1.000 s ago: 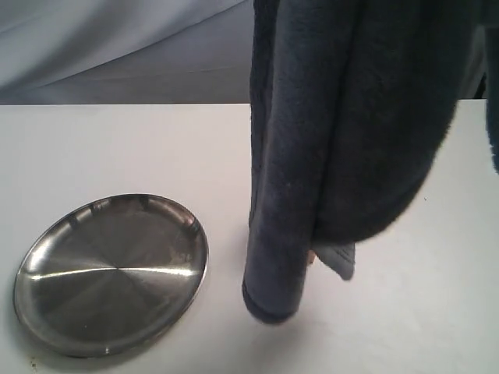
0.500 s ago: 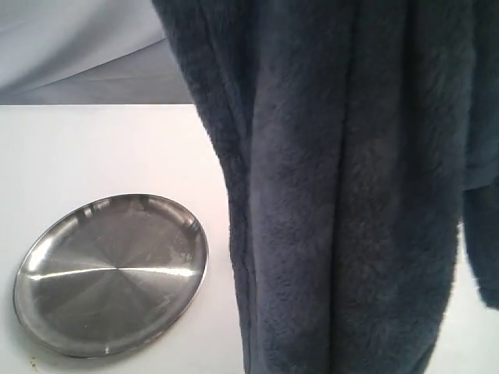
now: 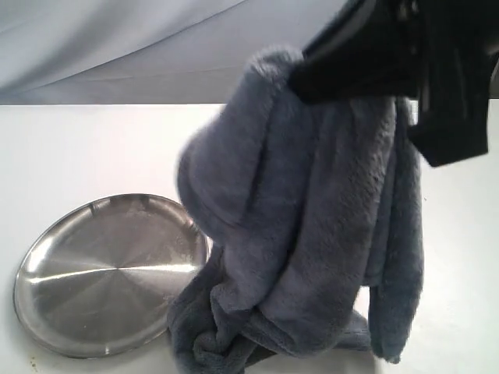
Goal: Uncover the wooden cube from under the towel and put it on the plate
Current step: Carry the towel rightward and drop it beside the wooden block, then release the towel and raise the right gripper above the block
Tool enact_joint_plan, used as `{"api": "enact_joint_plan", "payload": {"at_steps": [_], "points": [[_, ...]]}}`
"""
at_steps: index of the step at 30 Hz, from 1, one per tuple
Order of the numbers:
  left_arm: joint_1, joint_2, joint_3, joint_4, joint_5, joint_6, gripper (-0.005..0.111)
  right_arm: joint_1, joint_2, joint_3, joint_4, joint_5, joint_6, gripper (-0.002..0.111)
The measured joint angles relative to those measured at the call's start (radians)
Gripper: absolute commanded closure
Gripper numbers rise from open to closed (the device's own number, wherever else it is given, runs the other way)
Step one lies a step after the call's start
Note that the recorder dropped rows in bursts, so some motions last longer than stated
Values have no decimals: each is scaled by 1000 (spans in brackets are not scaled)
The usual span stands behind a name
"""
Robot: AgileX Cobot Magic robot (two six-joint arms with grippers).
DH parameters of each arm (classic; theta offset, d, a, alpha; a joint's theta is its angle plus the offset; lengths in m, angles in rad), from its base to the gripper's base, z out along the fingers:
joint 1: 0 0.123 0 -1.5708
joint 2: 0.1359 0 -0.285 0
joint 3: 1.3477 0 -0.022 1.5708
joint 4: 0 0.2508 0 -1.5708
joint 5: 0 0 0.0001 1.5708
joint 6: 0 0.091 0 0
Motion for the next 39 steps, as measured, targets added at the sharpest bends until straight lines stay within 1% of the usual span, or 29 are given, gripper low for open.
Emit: {"api": "enact_joint_plan", "payload": {"at_steps": [3,5,8,10,13,14,15,17,18,19,20,21,22,25,28,30,34,35,39], "points": [[0,0,0,0,0,0,107,0,60,0,-114,85,103,108],[0,0,0,0,0,0,107,0,97,11,-134,99,123,108],[0,0,0,0,0,0,107,0,141,74,-126,104,111,108],[0,0,0,0,0,0,107,0,169,134,-120,71,101,108],[0,0,0,0,0,0,107,0,219,220,-117,-34,99,108],[0,0,0,0,0,0,107,0,234,243,-117,-57,99,108],[0,0,0,0,0,0,107,0,280,292,-117,-100,99,105],[0,0,0,0,0,0,107,0,349,334,-114,-125,99,87],[0,0,0,0,0,0,107,0,374,340,-106,-130,97,70],[0,0,0,0,0,0,107,0,419,343,-91,-134,97,59],[0,0,0,0,0,0,107,0,439,345,-79,-139,95,42],[0,0,0,0,0,0,107,0,472,346,-53,-139,82,31],[0,0,0,0,0,0,107,0,487,346,-39,-139,72,27],[0,0,0,0,0,0,107,0,526,346,51,-138,-2,32],[0,0,0,0,0,0,107,0,511,301,165,-50,-65,33],[0,0,0,0,0,0,107,0,480,262,195,14,-80,33],[0,0,0,0,0,0,107,0,418,224,203,44,-83,34],[0,0,0,0,0,0,107,0,400,218,203,46,-86,37],[0,0,0,0,0,0,107,0,331,209,166,-19,-84,58]]}}
